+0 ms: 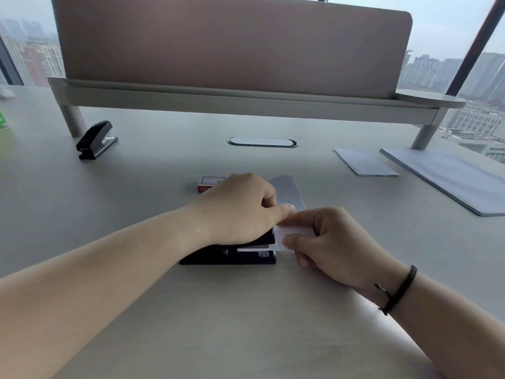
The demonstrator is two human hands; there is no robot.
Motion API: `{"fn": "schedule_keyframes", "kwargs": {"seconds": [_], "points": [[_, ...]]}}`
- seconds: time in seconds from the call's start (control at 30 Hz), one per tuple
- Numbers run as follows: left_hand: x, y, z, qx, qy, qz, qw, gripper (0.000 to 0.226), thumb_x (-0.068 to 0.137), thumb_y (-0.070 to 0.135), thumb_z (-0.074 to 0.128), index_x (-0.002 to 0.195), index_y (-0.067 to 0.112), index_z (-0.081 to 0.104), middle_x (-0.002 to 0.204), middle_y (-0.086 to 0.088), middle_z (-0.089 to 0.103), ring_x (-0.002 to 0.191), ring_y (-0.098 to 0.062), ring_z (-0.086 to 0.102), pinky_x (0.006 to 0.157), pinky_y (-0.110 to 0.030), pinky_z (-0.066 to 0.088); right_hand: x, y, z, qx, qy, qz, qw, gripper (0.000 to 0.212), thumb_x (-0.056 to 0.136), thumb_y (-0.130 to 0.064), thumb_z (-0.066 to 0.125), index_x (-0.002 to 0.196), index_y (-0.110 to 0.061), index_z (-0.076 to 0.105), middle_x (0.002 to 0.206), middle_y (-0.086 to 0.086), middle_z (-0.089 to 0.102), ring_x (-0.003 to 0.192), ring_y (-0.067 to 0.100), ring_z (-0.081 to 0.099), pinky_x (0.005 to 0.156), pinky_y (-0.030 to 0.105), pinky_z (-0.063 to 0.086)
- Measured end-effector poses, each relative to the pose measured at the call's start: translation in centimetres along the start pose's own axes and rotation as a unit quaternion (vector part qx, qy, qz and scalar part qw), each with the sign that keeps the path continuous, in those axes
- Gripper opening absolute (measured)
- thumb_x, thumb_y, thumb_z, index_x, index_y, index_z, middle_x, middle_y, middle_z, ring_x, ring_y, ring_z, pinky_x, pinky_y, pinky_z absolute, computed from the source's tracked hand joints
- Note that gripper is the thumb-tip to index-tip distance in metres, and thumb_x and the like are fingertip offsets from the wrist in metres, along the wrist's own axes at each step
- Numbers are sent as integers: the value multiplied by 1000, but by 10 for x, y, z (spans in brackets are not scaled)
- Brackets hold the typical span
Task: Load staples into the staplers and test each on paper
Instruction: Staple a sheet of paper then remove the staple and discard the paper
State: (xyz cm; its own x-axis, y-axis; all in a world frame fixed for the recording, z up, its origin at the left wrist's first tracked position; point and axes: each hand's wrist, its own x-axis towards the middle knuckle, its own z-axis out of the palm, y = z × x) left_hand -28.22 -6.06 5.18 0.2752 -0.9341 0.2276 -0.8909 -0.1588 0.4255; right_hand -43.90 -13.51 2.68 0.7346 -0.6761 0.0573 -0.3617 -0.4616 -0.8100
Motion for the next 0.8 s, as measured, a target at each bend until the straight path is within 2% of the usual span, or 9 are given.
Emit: {"fn": "schedule_keyframes", "kwargs": {"seconds": [0.1,0.17,0.33,0.5,0.8], "points": [[2,-2,3,-8,-10,-1,1000,52,90,52,57,54,15,49,41,12,47,44,-3,45,52,-23,36,1,1,-1,20,-12,5,1000,33,87,-12,65,114,-27,72,47,-2,56,31,3,37,37,13,31],[3,-3,3,-12,-21,-10,1000,53,91,50,56,56,12,47,44,5,40,44,-8,38,52,-26,34,1,2,0,34,-27,10,999,35,85,-12,65,115,-28,71,47,-2,56,35,7,36,39,16,31],[1,0,1,-7,-47,-7,999,51,97,43,48,56,15,34,50,3,30,44,-12,30,45,-25,25,1,3,1,30,-30,3,999,32,85,-18,66,113,-32,71,47,-1,57,40,10,37,46,20,33],[2,0,4,-12,-81,-17,997,49,101,39,41,58,15,35,54,1,38,52,-17,37,53,-31,30,2,3,2,26,-29,2,999,31,85,-21,67,114,-31,70,48,0,58,44,11,39,49,22,35],[0,2,6,8,-81,-28,996,50,102,37,39,58,13,37,55,-1,42,53,-16,39,50,-31,28,1,4,3,18,-32,1,999,33,85,-20,67,116,-32,69,47,0,58,43,13,38,49,23,35]]}}
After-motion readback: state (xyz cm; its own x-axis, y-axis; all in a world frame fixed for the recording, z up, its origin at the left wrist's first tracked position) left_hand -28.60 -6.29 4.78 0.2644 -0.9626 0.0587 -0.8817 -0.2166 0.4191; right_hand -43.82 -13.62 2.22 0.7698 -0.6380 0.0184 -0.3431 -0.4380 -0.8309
